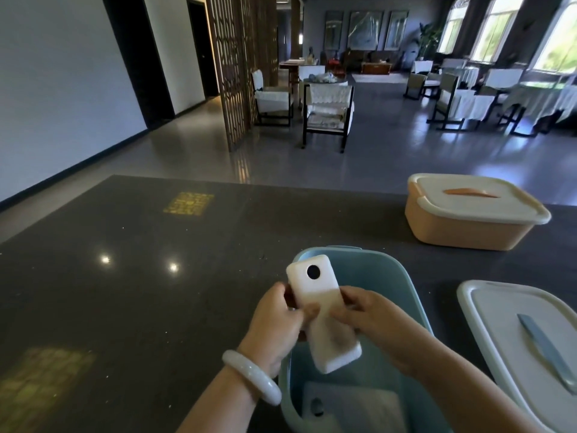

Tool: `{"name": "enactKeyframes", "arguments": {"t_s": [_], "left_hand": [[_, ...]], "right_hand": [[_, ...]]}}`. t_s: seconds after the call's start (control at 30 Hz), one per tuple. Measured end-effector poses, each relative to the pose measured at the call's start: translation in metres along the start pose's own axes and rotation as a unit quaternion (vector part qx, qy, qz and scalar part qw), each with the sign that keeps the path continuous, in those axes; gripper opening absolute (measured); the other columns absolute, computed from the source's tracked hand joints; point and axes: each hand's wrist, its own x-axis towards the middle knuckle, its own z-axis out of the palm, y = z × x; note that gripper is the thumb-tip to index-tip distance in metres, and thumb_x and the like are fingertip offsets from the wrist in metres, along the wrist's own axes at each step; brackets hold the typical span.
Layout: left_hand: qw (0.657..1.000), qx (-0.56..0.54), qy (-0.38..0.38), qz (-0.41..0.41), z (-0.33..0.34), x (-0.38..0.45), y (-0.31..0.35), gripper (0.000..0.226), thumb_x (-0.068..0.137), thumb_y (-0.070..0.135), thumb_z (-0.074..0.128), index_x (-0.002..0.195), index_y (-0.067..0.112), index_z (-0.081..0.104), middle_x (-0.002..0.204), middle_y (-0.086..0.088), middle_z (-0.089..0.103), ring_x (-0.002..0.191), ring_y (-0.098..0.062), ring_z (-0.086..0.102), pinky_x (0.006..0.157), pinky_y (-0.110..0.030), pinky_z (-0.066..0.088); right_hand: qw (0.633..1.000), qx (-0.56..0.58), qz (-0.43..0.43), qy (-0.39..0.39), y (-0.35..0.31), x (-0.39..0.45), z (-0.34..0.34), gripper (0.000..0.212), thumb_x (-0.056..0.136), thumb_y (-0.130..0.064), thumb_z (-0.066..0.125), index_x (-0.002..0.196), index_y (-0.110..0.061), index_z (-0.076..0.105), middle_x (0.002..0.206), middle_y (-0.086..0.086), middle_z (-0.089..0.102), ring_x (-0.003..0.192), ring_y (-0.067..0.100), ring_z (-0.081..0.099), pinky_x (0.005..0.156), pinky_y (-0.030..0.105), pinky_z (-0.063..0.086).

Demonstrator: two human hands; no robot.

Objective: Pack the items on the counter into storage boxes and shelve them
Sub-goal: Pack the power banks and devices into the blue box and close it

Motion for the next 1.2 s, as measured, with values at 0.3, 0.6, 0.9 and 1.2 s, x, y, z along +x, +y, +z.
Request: {"name": "enactKeyframes", "arguments": {"t_s": [0.3, 0.6, 0.9, 1.2], "left_hand": [[0.990, 0.061, 0.036, 0.119, 0.018, -0.009, -0.010, 0.032, 0.077, 0.024, 0.079, 0.100, 0.026, 0.056, 0.095, 0.006, 0.067, 0.088, -0.004, 0.065, 0.070, -0.021, 0.054], [0.955, 0.267, 0.036, 0.123, 0.001, 0.005, -0.039, 0.052, 0.101, 0.033, 0.043, 0.148, 0.019, 0.028, 0.139, -0.001, 0.046, 0.114, -0.011, 0.055, 0.077, -0.016, 0.046], [0.979, 0.185, 0.044, 0.076, 0.006, 0.012, -0.066, 0.055, 0.101, 0.045, 0.027, 0.152, 0.024, 0.026, 0.150, 0.001, 0.041, 0.134, -0.014, 0.042, 0.090, -0.010, 0.026], [0.977, 0.186, 0.060, 0.083, 0.007, 0.016, -0.070, 0.053, 0.102, 0.043, 0.026, 0.151, 0.023, 0.029, 0.146, -0.002, 0.046, 0.127, -0.017, 0.048, 0.078, -0.008, 0.029]], "right_hand": [[0.948, -0.280, -0.045, 0.146, -0.001, -0.005, 0.016, 0.073, 0.055, -0.064, 0.072, 0.108, -0.024, 0.043, 0.098, -0.016, 0.038, 0.095, 0.007, 0.046, 0.063, 0.014, 0.033], [0.889, -0.453, -0.062, -0.032, 0.034, 0.007, -0.023, 0.066, 0.060, -0.059, 0.073, 0.113, -0.029, 0.047, 0.100, -0.015, 0.037, 0.098, 0.007, 0.041, 0.080, 0.023, 0.037], [0.845, -0.517, -0.034, -0.132, 0.067, 0.006, -0.003, 0.070, 0.065, -0.046, 0.078, 0.120, -0.018, 0.046, 0.120, 0.001, 0.047, 0.109, 0.018, 0.050, 0.090, 0.028, 0.039], [0.839, -0.505, -0.030, -0.203, 0.072, 0.004, -0.004, 0.080, 0.059, -0.053, 0.081, 0.122, -0.025, 0.041, 0.119, -0.006, 0.040, 0.110, 0.014, 0.042, 0.096, 0.031, 0.038]]}}
